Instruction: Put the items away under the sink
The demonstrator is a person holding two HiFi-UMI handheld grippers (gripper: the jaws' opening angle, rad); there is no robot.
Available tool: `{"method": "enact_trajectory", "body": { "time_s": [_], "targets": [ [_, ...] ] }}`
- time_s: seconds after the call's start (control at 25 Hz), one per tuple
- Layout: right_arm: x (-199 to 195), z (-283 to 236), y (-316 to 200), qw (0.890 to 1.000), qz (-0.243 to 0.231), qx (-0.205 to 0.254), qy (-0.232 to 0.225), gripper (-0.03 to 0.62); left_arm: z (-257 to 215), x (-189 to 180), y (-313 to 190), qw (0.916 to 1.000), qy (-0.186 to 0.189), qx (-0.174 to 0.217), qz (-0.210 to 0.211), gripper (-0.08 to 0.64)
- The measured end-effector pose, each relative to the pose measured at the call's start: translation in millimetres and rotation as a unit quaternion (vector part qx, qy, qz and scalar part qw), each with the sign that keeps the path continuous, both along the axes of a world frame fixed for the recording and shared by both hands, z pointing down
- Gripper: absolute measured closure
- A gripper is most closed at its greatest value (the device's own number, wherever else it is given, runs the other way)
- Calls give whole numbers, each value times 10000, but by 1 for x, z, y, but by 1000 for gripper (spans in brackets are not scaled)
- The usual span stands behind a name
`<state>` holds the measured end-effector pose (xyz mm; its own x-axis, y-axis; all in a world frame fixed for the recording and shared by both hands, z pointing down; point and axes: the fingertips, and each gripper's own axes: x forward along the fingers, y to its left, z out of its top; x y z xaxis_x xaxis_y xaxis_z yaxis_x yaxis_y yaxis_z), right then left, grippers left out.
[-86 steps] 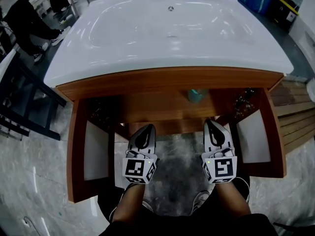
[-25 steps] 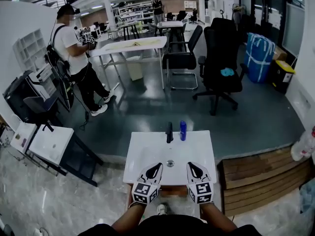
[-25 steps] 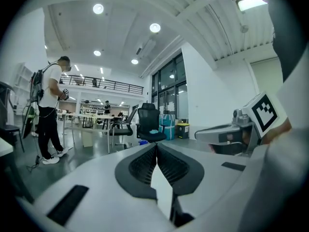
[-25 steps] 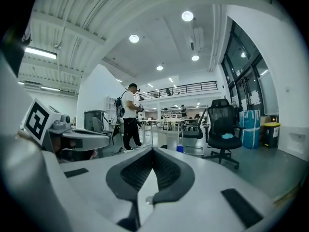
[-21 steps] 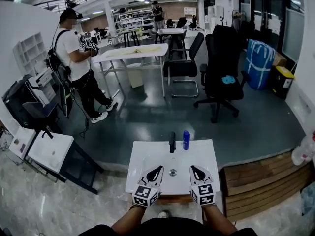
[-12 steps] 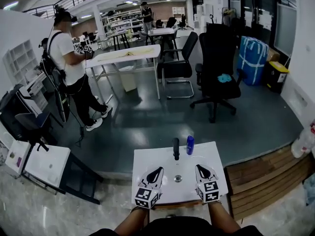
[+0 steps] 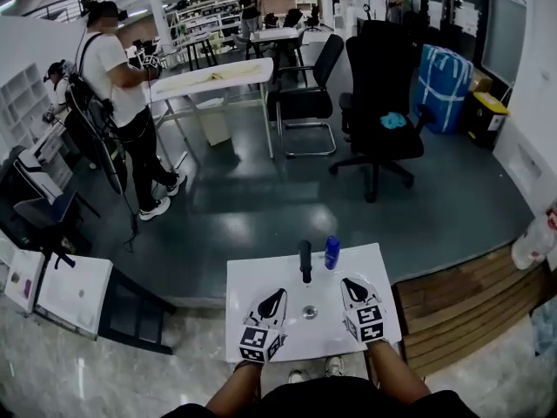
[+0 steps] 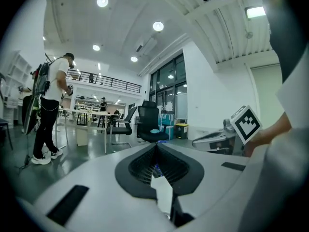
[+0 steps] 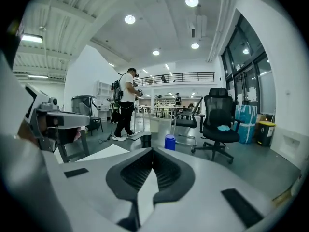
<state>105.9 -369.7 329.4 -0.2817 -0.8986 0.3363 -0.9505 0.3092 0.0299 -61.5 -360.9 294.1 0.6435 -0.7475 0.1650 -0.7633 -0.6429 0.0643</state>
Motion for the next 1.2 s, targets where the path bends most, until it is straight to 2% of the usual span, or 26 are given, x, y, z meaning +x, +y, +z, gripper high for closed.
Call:
{"method": "enact_trajectory", "body": {
  "time_s": [0.08,0.28,0.56,0.6,0.68,0.92,1.0,1.2],
  "targets": [
    [2,8,-10,9999,-94,-90,35,572,3,11,-6,9999,-71,-69,38,538],
    [1,32,-28,9989,-317,-347,96,571,2,24,-25,9999,-95,84,-49,538],
    [13,49,-61,9982,-420,-399,178,570,19,33,-50,9997,-93,-102,-220,538],
    [14,52,-65,9979,-439,-445,177,557,23,34,-52,9995,-92,-163,-250,538],
    [13,60,-71,9973,-479,-529,179,449,31,35,-54,9992,-116,-254,-283,538],
    [8,93,-96,9945,-574,-864,141,332,42,35,-57,9987,-164,-363,-323,538],
    [6,107,-106,9937,-573,-949,169,311,43,32,-57,9983,-187,-396,-376,538],
    [3,125,-129,9929,-463,-1053,313,310,47,19,-54,9973,-268,-448,-522,538]
  ]
}}
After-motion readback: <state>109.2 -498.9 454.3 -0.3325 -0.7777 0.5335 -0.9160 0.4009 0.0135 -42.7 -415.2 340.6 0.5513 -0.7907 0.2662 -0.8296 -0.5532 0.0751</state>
